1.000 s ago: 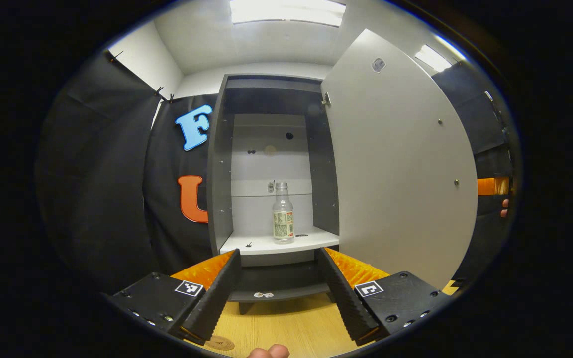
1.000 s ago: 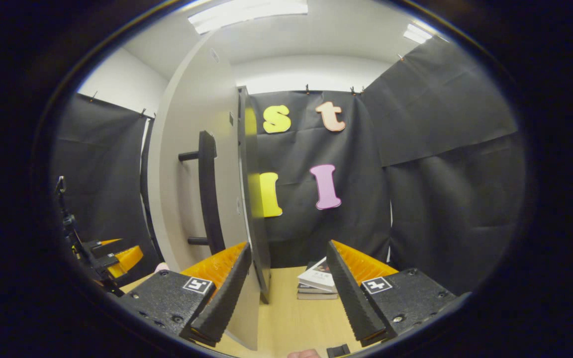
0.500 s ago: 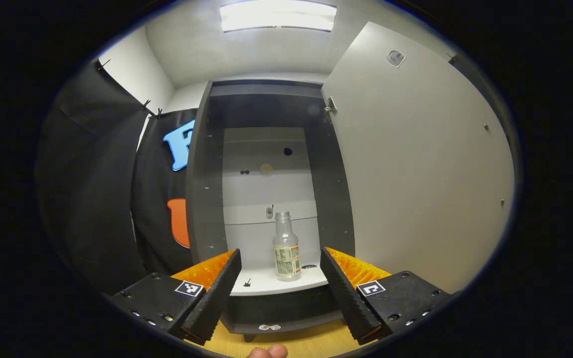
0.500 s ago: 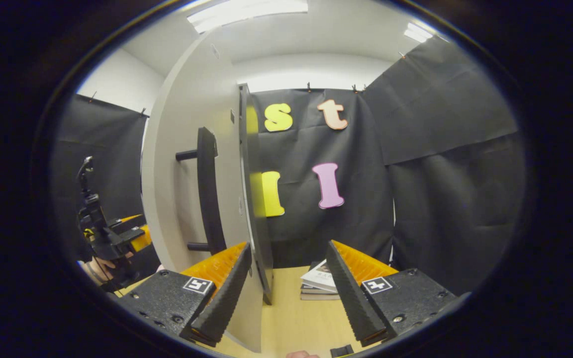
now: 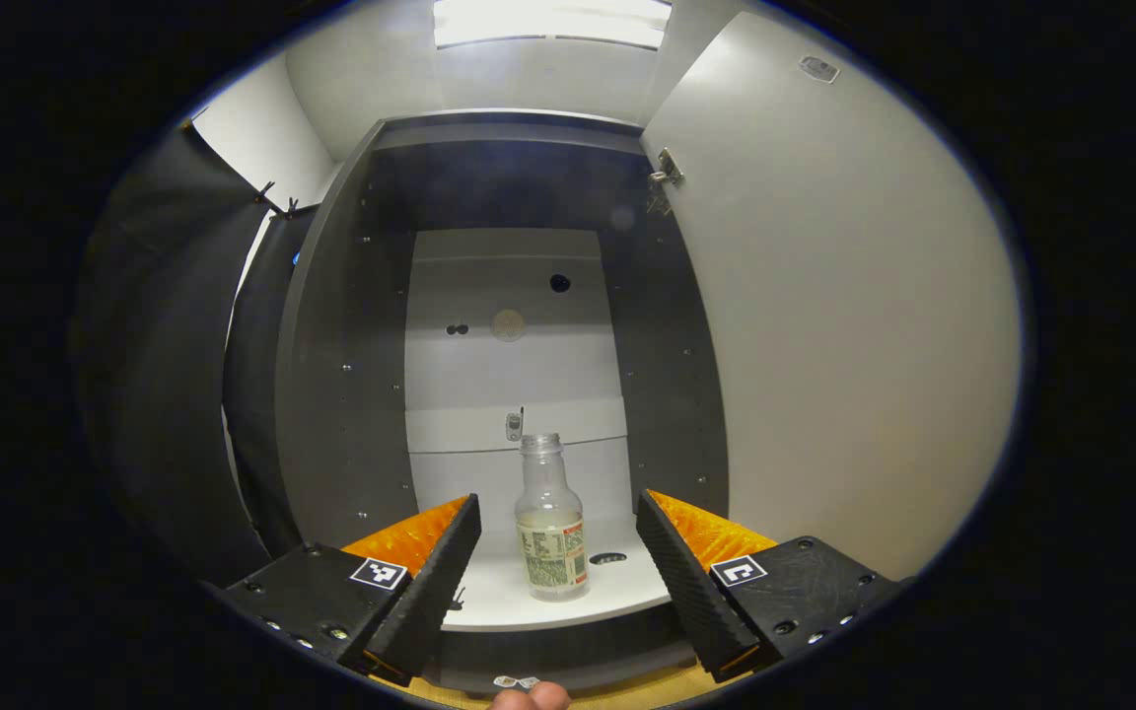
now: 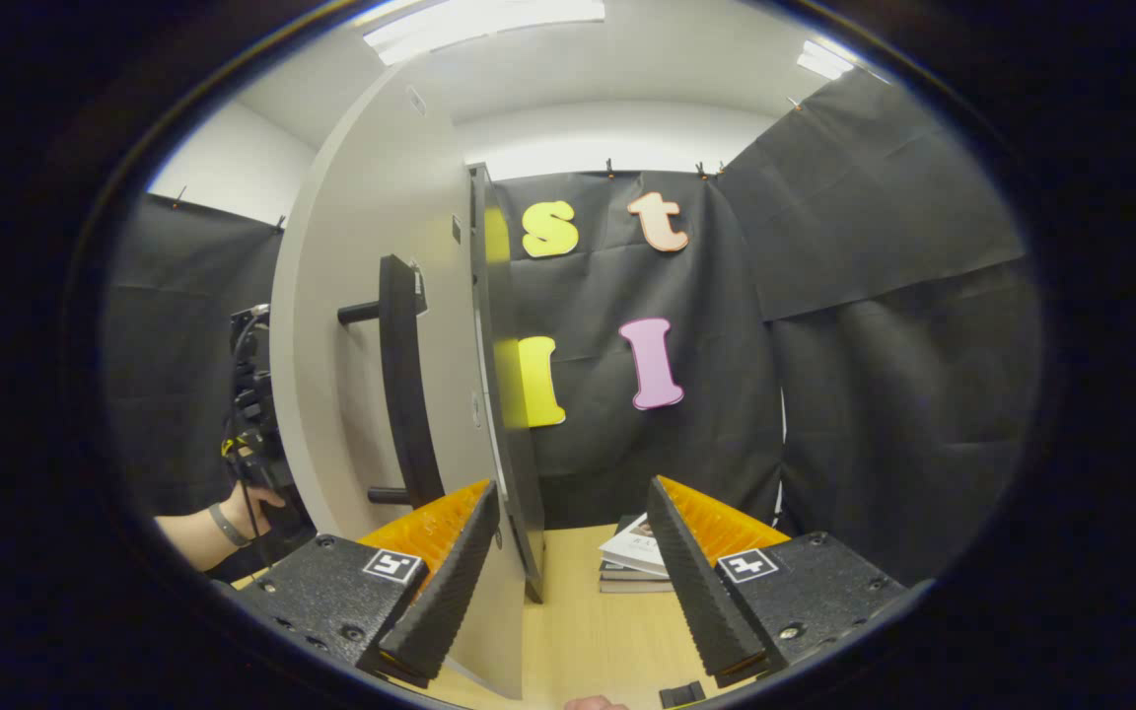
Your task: Open the cabinet door with the right hand, grasp the bottle in the cabinet with the left hand and place it on the coaster, then close the cabinet door with the right hand.
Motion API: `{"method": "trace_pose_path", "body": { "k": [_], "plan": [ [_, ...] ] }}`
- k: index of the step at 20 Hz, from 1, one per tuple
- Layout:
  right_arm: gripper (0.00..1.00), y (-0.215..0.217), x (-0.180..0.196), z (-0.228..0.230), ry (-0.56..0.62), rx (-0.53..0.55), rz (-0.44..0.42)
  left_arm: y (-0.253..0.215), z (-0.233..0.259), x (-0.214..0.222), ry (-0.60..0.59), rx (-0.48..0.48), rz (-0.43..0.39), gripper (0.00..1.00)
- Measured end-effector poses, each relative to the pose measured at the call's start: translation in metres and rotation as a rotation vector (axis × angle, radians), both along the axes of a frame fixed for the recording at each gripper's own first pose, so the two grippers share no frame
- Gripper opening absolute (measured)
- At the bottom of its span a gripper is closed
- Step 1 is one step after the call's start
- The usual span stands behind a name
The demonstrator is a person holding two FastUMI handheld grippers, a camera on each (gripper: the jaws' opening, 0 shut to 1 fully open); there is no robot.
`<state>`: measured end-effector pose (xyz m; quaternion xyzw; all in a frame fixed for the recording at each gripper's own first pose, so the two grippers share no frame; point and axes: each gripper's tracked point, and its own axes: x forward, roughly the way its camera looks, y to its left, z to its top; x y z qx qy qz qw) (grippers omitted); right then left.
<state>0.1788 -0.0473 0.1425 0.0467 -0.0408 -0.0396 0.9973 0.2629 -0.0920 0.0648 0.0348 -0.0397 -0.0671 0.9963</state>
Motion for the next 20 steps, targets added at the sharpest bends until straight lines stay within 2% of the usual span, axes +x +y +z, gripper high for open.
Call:
{"method": "trace_pose_path", "body": {
  "k": [8, 9, 10, 14, 15, 16, 20],
  "plan": [
    [0.94, -0.003, 0.002, 0.002, 0.012, -0.006, -0.007, 0.006, -0.014, 0.086, 0.080, -0.015, 0.026, 0.96],
    [0.94, -0.004, 0.003, 0.002, 0.013, -0.005, -0.006, 0.006, -0.013, 0.093, 0.084, -0.017, 0.027, 1.00],
    [0.94, -0.004, 0.004, 0.002, 0.014, -0.003, -0.007, 0.005, -0.013, 0.097, 0.088, -0.021, 0.028, 0.96],
    [0.94, -0.006, 0.009, 0.002, 0.019, -0.002, -0.010, 0.006, -0.017, 0.112, 0.097, -0.030, 0.033, 0.96],
    [0.94, -0.006, 0.008, 0.002, 0.020, -0.003, -0.010, 0.006, -0.017, 0.116, 0.101, -0.028, 0.034, 1.00],
    [0.94, -0.006, 0.008, 0.003, 0.019, -0.004, -0.011, 0.006, -0.018, 0.118, 0.106, -0.029, 0.036, 0.96],
    [0.94, -0.006, 0.009, 0.003, 0.020, -0.004, -0.006, 0.001, -0.018, 0.124, 0.106, -0.044, 0.025, 0.92]
  ]
}}
